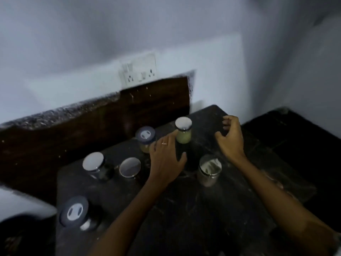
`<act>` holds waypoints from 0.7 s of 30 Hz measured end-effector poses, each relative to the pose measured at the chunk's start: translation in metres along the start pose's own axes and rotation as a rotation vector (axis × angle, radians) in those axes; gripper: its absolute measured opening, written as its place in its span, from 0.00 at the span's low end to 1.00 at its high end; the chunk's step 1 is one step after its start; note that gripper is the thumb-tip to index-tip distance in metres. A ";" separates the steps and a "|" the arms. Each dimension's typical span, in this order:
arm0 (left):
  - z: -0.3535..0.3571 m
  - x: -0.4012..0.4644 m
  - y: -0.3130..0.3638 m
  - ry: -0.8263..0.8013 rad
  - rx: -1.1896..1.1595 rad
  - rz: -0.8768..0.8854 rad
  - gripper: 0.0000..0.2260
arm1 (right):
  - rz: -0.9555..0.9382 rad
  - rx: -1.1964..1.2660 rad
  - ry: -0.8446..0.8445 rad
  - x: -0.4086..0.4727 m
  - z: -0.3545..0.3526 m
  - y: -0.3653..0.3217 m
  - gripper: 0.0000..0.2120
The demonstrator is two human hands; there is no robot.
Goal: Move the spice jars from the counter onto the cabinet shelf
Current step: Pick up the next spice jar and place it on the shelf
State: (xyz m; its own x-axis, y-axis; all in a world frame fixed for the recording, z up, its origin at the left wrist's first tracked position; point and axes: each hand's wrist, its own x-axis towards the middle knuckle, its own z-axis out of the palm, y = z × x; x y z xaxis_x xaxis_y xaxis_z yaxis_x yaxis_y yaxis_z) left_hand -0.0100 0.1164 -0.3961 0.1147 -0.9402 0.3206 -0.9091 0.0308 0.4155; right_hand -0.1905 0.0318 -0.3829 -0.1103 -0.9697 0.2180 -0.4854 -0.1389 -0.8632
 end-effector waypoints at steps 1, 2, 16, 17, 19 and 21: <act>0.015 -0.005 0.001 -0.083 -0.010 -0.017 0.32 | 0.052 -0.042 -0.010 -0.006 0.000 0.015 0.23; 0.030 -0.008 0.002 -0.163 -0.025 -0.033 0.34 | 0.101 -0.080 -0.026 -0.011 0.000 0.029 0.24; 0.144 -0.023 0.018 -0.613 -0.539 -0.294 0.44 | 0.497 -0.103 -0.480 -0.075 0.016 0.139 0.33; 0.148 -0.023 0.018 -0.597 -0.584 -0.303 0.44 | 0.488 -0.083 -0.480 -0.075 0.018 0.139 0.33; 0.153 -0.023 0.015 -0.568 -0.665 -0.320 0.42 | 0.470 -0.031 -0.479 -0.075 0.023 0.140 0.32; 0.158 -0.024 0.014 -0.545 -0.724 -0.340 0.41 | 0.485 0.001 -0.471 -0.075 0.025 0.140 0.33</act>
State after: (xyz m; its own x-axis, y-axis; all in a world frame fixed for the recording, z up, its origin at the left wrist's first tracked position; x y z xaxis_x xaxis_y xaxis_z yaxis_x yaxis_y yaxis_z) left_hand -0.0884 0.0857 -0.5325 -0.0411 -0.9600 -0.2768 -0.3735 -0.2422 0.8954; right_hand -0.2283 0.0798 -0.5313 0.0744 -0.9062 -0.4162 -0.4752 0.3347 -0.8138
